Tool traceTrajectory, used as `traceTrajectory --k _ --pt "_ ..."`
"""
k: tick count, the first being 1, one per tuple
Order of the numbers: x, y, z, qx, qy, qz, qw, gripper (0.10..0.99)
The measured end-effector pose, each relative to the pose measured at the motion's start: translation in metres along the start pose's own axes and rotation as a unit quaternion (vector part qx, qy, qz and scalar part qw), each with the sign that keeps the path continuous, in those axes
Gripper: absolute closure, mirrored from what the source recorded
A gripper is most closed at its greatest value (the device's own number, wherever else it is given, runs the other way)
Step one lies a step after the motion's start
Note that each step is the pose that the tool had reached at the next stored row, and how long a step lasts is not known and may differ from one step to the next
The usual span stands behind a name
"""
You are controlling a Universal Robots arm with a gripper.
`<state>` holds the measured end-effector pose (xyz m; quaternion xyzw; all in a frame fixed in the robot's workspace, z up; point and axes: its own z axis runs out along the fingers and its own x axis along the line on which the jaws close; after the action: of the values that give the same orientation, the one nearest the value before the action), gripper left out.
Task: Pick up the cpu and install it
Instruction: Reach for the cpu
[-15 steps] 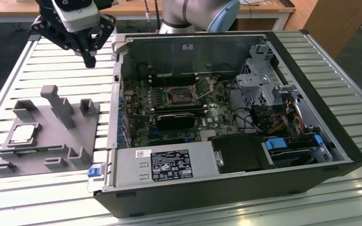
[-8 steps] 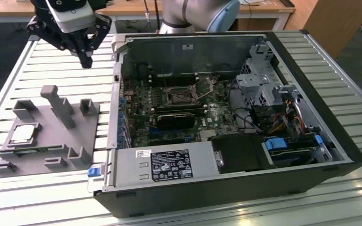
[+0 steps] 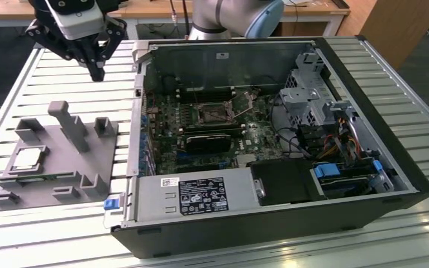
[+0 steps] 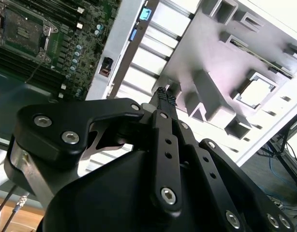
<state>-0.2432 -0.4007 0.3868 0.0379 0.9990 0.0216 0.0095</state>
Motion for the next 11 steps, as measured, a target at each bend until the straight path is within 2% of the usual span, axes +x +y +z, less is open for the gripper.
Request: traceTrajectory --k 11 --pt "0.0105 -0.0008 0.0007 0.0001 0.0012 0.0 1.0 0.98"
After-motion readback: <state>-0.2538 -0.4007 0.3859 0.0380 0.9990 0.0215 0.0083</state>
